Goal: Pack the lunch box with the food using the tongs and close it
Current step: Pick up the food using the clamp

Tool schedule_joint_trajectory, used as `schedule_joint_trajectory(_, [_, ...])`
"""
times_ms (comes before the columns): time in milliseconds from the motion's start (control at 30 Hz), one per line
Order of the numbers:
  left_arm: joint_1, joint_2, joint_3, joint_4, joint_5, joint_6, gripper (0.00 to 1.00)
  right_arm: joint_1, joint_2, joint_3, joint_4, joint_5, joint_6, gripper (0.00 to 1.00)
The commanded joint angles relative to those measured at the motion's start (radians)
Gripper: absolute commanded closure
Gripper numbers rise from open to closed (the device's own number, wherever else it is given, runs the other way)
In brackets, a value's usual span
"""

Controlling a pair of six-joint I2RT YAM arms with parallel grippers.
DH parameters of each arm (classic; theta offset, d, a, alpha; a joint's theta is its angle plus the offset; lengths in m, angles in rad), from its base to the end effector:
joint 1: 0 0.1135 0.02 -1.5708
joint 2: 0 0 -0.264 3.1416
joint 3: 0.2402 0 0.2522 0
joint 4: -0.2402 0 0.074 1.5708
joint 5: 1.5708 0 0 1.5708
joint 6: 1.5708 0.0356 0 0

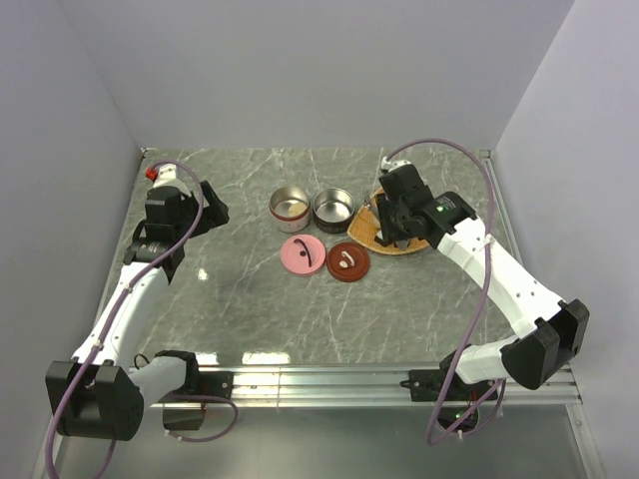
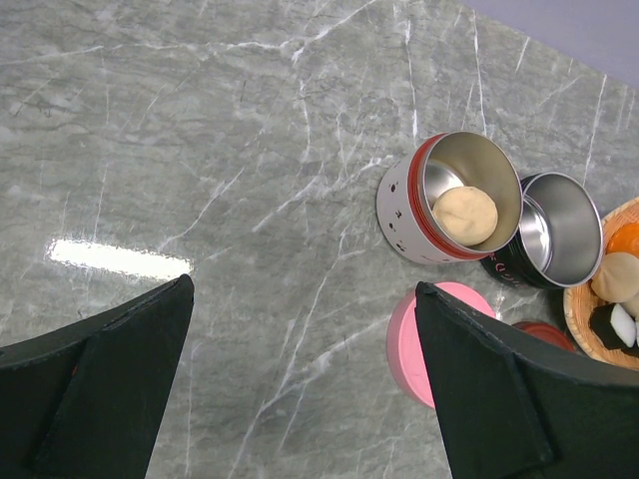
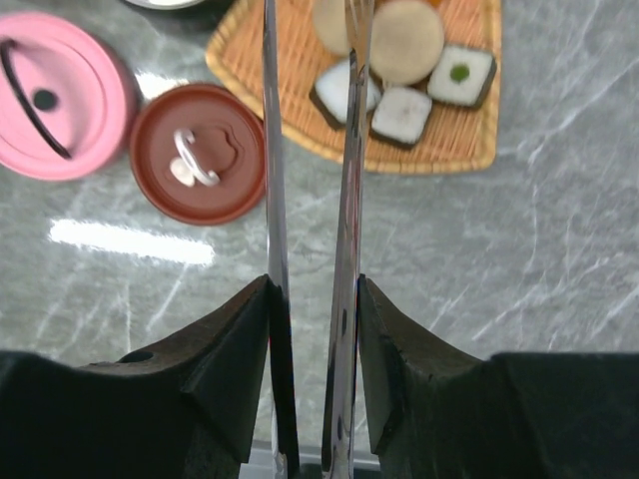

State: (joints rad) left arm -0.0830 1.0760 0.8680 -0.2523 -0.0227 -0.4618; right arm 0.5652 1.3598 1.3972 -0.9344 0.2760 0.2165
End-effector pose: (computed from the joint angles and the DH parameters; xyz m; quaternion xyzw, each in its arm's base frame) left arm 0.2441 -0.0195 0.3053 -0.1658 0.8334 -0.1325 0.5103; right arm 0.2373 0.1390 0.3562 -0.1174 0.9285 0.0047 0.3522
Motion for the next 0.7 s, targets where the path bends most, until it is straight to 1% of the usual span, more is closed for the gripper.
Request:
schedule_joint_trajectory(0, [-0.003,-0.005,-0.001,0.036,0.015,-0.008,0.0,0.005,-0.037,-0.023,-0.014,0.023,0.034,0.54])
schedule_joint_trajectory(133, [-0.003,-0.001,-0.003,0.041,0.014,-0.011,0.01,0.004,-0.039,-0.037,-0.011,0.043,0.032,0.54])
schedule_joint_trajectory(667, [-0.003,-0.004,0.0,0.036,0.013,-0.005,0.01,0.005,0.05,-0.064,0.028,0.043,0.03,0.55])
